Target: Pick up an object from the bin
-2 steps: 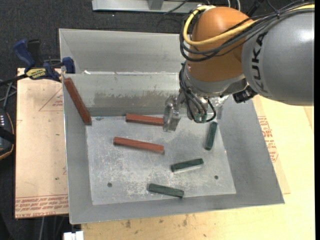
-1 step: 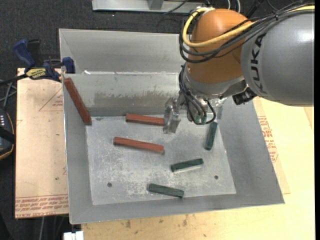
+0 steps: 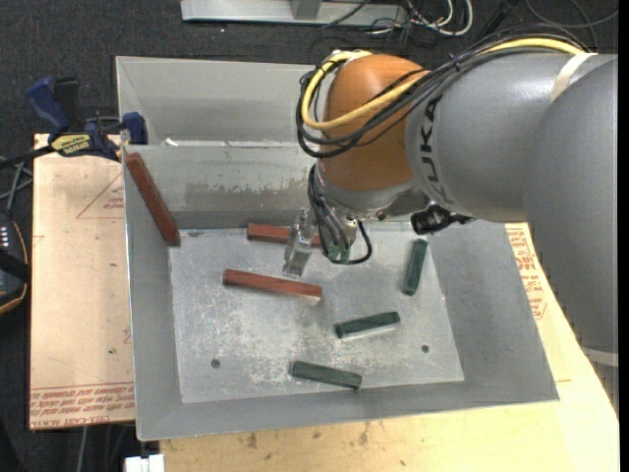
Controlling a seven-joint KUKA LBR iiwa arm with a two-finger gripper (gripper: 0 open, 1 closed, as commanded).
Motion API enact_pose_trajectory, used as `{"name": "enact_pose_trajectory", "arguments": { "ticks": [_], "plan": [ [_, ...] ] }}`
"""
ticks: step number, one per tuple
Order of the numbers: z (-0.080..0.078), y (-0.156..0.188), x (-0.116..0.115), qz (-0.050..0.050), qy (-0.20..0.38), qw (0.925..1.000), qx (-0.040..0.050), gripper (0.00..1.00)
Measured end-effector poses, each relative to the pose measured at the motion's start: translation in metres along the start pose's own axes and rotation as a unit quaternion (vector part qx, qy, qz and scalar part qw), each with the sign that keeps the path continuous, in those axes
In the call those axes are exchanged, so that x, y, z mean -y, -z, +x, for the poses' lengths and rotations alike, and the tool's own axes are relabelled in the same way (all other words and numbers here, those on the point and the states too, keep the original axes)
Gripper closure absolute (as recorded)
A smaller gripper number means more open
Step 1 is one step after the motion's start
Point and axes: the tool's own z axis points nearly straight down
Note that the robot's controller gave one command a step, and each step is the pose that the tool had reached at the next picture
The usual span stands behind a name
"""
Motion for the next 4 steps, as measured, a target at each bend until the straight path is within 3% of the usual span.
{"name": "enact_pose_trajectory", "arguments": {
  "ticks": [1,2,3,4],
  "plan": [
    [0.000,0.000,0.000,0.000,0.000,1.0000,0.0001,0.00],
    [0.000,0.000,0.000,0.000,0.000,1.0000,0.0001,0.00],
    [0.005,-0.043,0.005,-0.001,0.020,0.9998,0.0038,0.00],
    [0.014,-0.099,0.010,0.000,0.038,0.9993,0.0011,0.00]
  ]
}}
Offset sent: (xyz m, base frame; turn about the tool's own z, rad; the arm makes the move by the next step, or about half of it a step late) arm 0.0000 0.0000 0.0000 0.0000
